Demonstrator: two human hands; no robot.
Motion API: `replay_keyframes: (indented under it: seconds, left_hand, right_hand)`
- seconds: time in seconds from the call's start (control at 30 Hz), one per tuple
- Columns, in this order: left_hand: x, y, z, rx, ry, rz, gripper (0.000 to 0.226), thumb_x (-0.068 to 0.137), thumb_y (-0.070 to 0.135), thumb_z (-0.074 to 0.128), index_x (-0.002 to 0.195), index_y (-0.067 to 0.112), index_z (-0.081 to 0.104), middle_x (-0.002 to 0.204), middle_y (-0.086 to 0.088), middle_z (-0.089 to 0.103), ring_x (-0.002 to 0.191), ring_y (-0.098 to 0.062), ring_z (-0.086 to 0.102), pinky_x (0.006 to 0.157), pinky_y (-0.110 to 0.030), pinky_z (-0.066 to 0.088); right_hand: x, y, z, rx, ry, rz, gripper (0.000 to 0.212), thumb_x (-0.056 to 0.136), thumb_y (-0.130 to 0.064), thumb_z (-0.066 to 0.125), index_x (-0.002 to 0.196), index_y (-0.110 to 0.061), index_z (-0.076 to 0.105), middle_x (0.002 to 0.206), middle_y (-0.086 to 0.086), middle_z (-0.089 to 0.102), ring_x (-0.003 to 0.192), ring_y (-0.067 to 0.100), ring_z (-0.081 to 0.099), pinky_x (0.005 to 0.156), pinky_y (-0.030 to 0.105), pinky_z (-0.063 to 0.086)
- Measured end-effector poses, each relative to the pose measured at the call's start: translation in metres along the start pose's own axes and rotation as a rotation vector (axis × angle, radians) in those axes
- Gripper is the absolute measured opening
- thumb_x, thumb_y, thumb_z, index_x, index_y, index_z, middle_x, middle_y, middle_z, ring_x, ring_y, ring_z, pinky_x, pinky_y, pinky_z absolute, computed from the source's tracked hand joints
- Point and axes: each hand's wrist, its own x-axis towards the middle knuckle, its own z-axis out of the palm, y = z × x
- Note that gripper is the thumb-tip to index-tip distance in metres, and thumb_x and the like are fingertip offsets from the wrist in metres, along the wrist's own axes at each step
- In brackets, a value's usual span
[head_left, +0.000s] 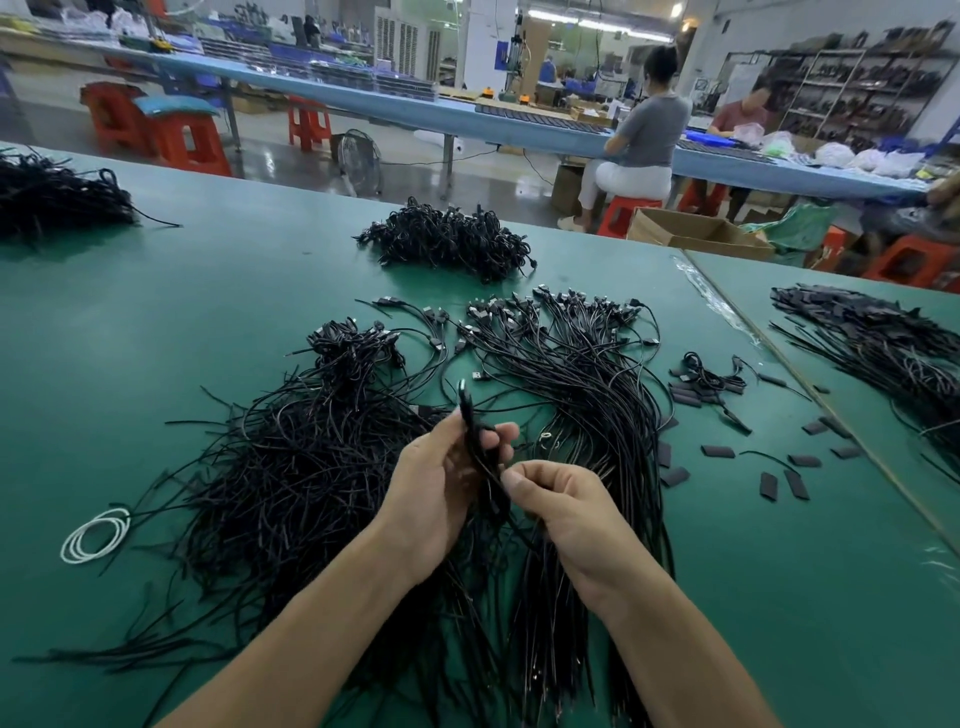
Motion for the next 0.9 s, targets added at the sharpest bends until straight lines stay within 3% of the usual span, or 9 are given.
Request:
replay_keyframes:
  seconds: [0.17, 0.27, 0.4, 0.5, 0.6, 0.67, 0.77, 0.83, 0.9]
  left_hand:
    - [-0.003, -0.001, -0.002, 0.145, -0.114, 0.039, 0.048, 0.077, 0.043, 0.079, 0.088, -0.003, 0.073, 0.084, 0.0, 0.072, 0.087, -0.013, 0.069, 0.075, -0.021, 0.055]
    - [-0.002, -0.004, -0.008, 0.368, -0.09, 0.129, 0.035, 0.054, 0.033, 0.093, 0.071, 0.021, 0.065, 0.086, 0.005, 0.067, 0.082, -0.012, 0.063, 0.077, -0.025, 0.053]
    - [-0.004, -0.01, -0.014, 0.789, -0.035, 0.114, 0.053, 0.055, 0.044, 0.095, 0.091, 0.026, 0.06, 0.069, 0.009, 0.059, 0.063, -0.007, 0.053, 0.062, -0.021, 0.048]
    - [-0.007, -0.014, -0.011, 0.767, -0.051, 0.056, 0.05, 0.069, 0.044, 0.085, 0.101, 0.018, 0.056, 0.07, -0.007, 0.071, 0.057, -0.019, 0.063, 0.054, -0.03, 0.051]
    - [-0.007, -0.014, -0.009, 0.676, -0.007, 0.131, 0.027, 0.085, 0.011, 0.078, 0.102, 0.013, 0.058, 0.074, -0.013, 0.073, 0.061, -0.022, 0.068, 0.058, -0.031, 0.056]
    - [-0.005, -0.008, -0.008, 0.54, 0.044, 0.135, 0.021, 0.092, -0.004, 0.062, 0.105, 0.012, 0.062, 0.082, -0.011, 0.074, 0.071, -0.017, 0.071, 0.064, -0.027, 0.057]
    - [-0.003, 0.002, -0.005, 0.296, 0.029, 0.035, 0.031, 0.098, 0.004, 0.041, 0.113, 0.012, 0.066, 0.097, -0.014, 0.076, 0.087, -0.023, 0.073, 0.07, -0.028, 0.058]
    - [-0.002, 0.005, -0.006, 0.334, -0.034, 0.08, 0.024, 0.097, 0.017, 0.052, 0.116, 0.015, 0.067, 0.103, -0.012, 0.076, 0.097, -0.023, 0.073, 0.077, -0.026, 0.058]
    - [-0.002, 0.006, -0.009, 0.485, -0.134, 0.151, 0.035, 0.088, 0.019, 0.072, 0.122, 0.019, 0.065, 0.108, -0.005, 0.076, 0.104, -0.018, 0.071, 0.088, -0.024, 0.056]
  right_hand:
    - [0.003, 0.002, -0.002, -0.031, 0.066, -0.014, 0.019, 0.096, -0.015, 0.064, 0.083, -0.003, 0.07, 0.082, 0.011, 0.069, 0.082, 0.017, 0.062, 0.087, 0.03, 0.05]
    - [0.005, 0.0, -0.009, -0.047, 0.163, -0.047, 0.017, 0.095, -0.015, 0.066, 0.083, -0.005, 0.072, 0.082, 0.011, 0.073, 0.081, 0.017, 0.065, 0.081, 0.027, 0.054]
    - [0.006, -0.001, -0.012, -0.03, 0.214, -0.1, 0.015, 0.094, -0.013, 0.066, 0.079, -0.01, 0.07, 0.074, -0.002, 0.065, 0.074, 0.004, 0.06, 0.071, 0.014, 0.051]
    - [0.005, -0.001, -0.008, 0.019, 0.158, -0.115, 0.017, 0.094, -0.011, 0.065, 0.078, -0.011, 0.069, 0.068, -0.005, 0.067, 0.068, 0.002, 0.063, 0.064, 0.01, 0.049]
    - [0.001, 0.001, -0.002, 0.076, 0.075, -0.08, 0.015, 0.094, -0.013, 0.064, 0.081, -0.011, 0.07, 0.078, 0.002, 0.07, 0.077, 0.009, 0.066, 0.071, 0.016, 0.05]
    - [-0.001, 0.003, 0.0, 0.083, 0.034, -0.06, 0.018, 0.095, -0.015, 0.063, 0.079, -0.013, 0.071, 0.076, -0.001, 0.07, 0.073, 0.005, 0.065, 0.07, 0.015, 0.049]
    - [-0.001, 0.004, 0.003, 0.072, 0.032, 0.007, 0.021, 0.095, -0.017, 0.064, 0.076, -0.015, 0.072, 0.077, 0.002, 0.073, 0.073, 0.009, 0.067, 0.074, 0.026, 0.053]
    - [0.001, 0.005, 0.006, 0.054, 0.057, 0.049, 0.019, 0.095, -0.017, 0.065, 0.078, -0.014, 0.073, 0.085, 0.005, 0.076, 0.086, 0.017, 0.069, 0.091, 0.036, 0.052]
    - [0.005, 0.006, 0.006, 0.047, 0.081, 0.087, 0.016, 0.096, -0.017, 0.064, 0.086, -0.011, 0.076, 0.09, 0.007, 0.077, 0.095, 0.022, 0.071, 0.097, 0.04, 0.05]
